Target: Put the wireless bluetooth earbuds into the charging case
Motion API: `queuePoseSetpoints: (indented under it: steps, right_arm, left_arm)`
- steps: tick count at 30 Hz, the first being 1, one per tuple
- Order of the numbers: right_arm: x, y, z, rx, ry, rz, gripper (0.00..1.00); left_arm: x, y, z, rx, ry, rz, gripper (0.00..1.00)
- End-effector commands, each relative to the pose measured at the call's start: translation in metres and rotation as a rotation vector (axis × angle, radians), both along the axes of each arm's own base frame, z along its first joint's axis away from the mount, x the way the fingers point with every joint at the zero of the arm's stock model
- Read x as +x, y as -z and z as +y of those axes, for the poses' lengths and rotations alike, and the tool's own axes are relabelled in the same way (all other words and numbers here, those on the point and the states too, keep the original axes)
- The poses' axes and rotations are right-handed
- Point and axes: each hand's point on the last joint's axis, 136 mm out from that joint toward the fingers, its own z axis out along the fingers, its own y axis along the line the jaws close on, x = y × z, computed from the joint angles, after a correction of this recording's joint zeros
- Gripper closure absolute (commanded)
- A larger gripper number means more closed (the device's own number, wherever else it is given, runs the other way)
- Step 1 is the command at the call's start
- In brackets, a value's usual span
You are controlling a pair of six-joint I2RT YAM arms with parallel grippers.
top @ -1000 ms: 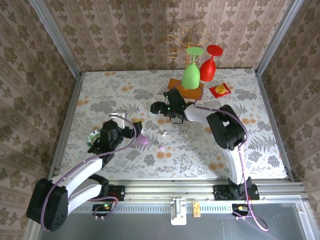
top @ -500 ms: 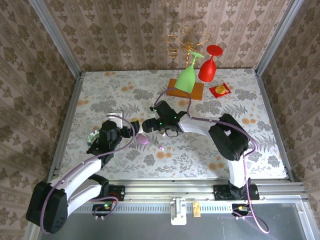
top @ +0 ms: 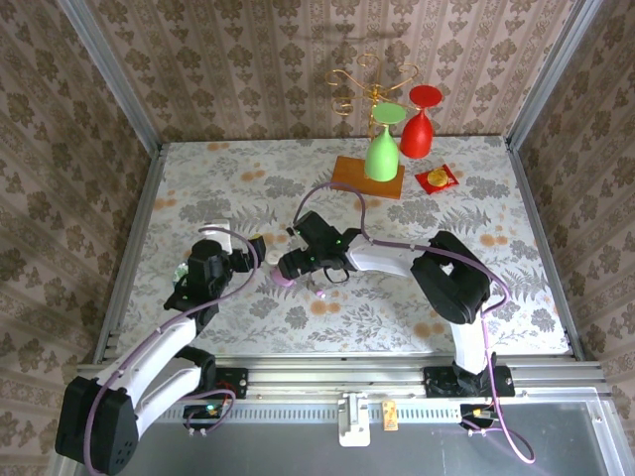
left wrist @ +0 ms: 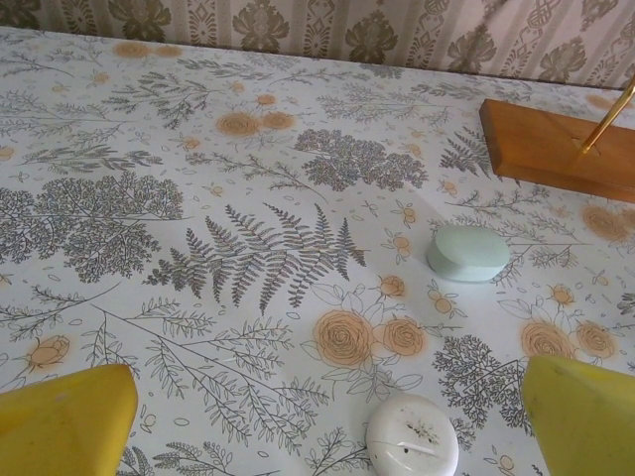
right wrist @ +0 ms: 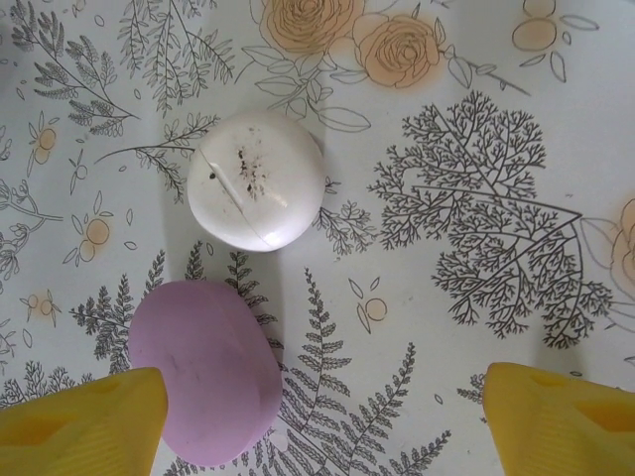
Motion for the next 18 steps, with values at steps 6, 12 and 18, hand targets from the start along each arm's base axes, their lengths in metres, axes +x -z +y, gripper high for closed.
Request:
queuePoseSetpoints:
  steps: [6, 12, 18]
  right_arm:
    - [-0.017, -0.005, 0.018, -0.080, -0.155, -0.049, 0.17]
    - [-0.033, 0.009, 0.043, -0.180, -0.256, -0.073, 0.23]
    - [-0.018, 0.014, 0.049, -0.266, -0.220, -0.126, 0.33]
  left_arm:
    - [0.006, -0.013, 0.032, -0.077, -0.148, 0.045, 0.00]
    - [0.007, -0.015, 0.042, -0.113, -0.176, 0.052, 0.00]
    - [0.003, -0.018, 0.044, -0.104, -0.173, 0.040, 0.00]
